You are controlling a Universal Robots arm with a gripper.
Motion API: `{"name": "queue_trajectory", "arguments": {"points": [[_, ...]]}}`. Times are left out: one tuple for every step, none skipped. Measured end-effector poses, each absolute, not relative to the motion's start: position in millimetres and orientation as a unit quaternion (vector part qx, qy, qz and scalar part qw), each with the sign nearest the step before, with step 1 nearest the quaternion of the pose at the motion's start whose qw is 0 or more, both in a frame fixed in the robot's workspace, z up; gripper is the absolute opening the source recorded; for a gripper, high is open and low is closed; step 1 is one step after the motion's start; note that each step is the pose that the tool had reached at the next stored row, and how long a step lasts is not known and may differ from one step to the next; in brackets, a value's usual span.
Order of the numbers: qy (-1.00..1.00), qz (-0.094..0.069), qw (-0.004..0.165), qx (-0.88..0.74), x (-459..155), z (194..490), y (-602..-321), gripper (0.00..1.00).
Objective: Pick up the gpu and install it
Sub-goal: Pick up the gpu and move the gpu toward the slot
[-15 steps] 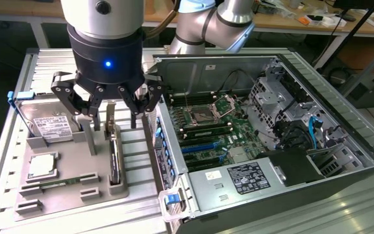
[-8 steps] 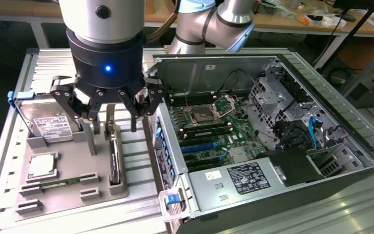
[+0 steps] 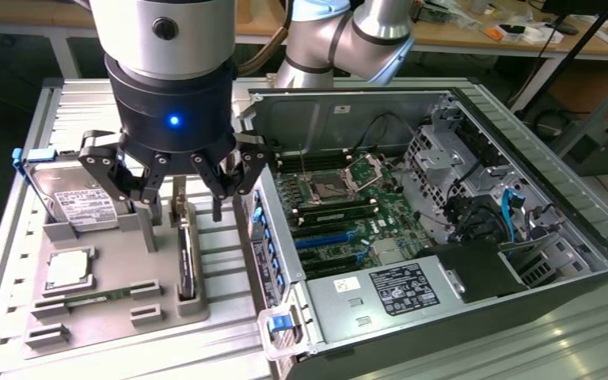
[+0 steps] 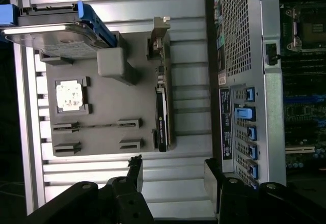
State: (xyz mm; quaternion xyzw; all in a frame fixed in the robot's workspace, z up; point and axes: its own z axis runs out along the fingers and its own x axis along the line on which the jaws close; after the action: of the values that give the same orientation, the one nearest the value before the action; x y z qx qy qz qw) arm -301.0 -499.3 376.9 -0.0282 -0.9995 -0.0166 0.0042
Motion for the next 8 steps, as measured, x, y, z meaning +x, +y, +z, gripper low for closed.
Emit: {"name": "queue_trajectory", "arguments": {"points": [[-0.999,-0.017,0.004,-0.028,-301.1,376.9,-500.6,0.60],[-0.999,-0.017,0.004,-0.028,-301.2,376.8,-501.5,0.60],[-0.999,-0.017,0.004,-0.028,-301.3,376.7,-502.3,0.60],[-0.999,-0.017,0.004,-0.028,-301.4,376.6,-503.1,0.60],[-0.999,-0.017,0.004,-0.028,-301.5,376.5,-503.9,0.60],[-0.999,-0.017,0.004,-0.028,-301.5,376.5,-504.6,0.60],[-0.999,-0.017,0.004,-0.028,-301.6,376.5,-505.3,0.60],[-0.999,-0.017,0.004,-0.028,-301.7,376.4,-505.9,0.60]]}}
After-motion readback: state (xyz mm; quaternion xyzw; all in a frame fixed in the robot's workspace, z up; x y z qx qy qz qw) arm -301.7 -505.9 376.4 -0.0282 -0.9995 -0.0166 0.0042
